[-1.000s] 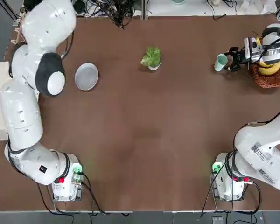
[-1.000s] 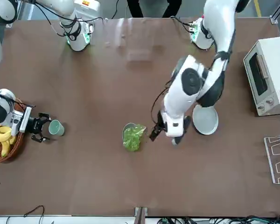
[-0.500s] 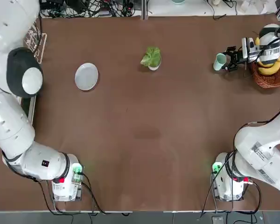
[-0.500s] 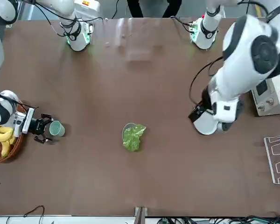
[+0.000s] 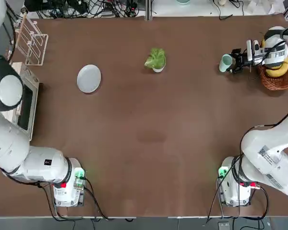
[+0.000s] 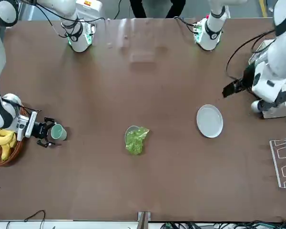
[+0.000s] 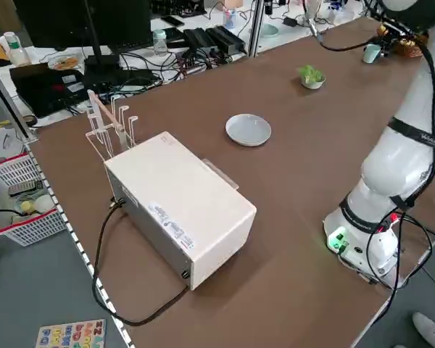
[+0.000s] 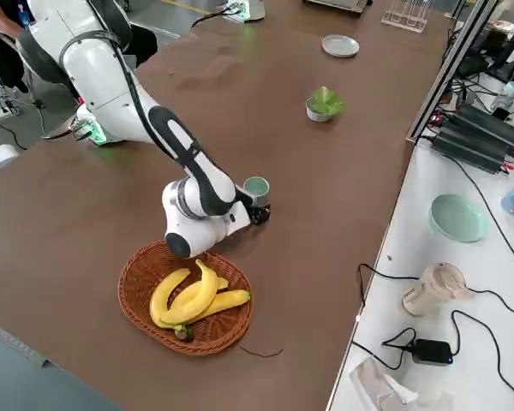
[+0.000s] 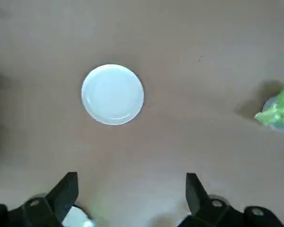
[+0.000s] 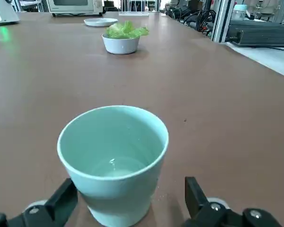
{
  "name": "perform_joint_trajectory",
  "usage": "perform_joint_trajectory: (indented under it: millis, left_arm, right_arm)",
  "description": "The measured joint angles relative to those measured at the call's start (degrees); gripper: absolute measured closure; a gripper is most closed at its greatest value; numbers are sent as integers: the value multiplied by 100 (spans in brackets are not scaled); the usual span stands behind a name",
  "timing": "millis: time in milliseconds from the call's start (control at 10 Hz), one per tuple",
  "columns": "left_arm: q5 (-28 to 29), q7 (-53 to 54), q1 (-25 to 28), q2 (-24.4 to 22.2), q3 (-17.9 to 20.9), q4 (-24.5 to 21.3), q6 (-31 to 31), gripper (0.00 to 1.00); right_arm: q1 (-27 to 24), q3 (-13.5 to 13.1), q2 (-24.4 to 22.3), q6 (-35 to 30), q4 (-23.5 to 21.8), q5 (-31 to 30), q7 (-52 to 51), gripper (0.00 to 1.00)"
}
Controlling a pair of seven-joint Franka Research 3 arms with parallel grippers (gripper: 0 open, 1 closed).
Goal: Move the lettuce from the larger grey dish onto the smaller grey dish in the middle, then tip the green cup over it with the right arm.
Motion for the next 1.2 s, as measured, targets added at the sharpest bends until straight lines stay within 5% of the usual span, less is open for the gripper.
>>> perform_joint_trajectory:
  millis: [400, 600, 700, 1200]
  left_arm:
    - [417, 1975, 421, -371, 8, -182, -172, 0]
    - [615, 2077, 355, -379, -42, -179, -171, 0]
    - [750, 2101, 350, -379, -54, -184, -177, 0]
    - [784, 2105, 395, -379, -20, -184, -208, 0]
  right_arm:
    - [13, 87, 31, -1, -2, 2, 0, 4]
    - [13, 99, 35, -1, -2, 4, 0, 14]
    - [11, 102, 34, -11, 2, 16, 7, 30]
    - [91, 270, 27, -5, 40, 28, 471, 31]
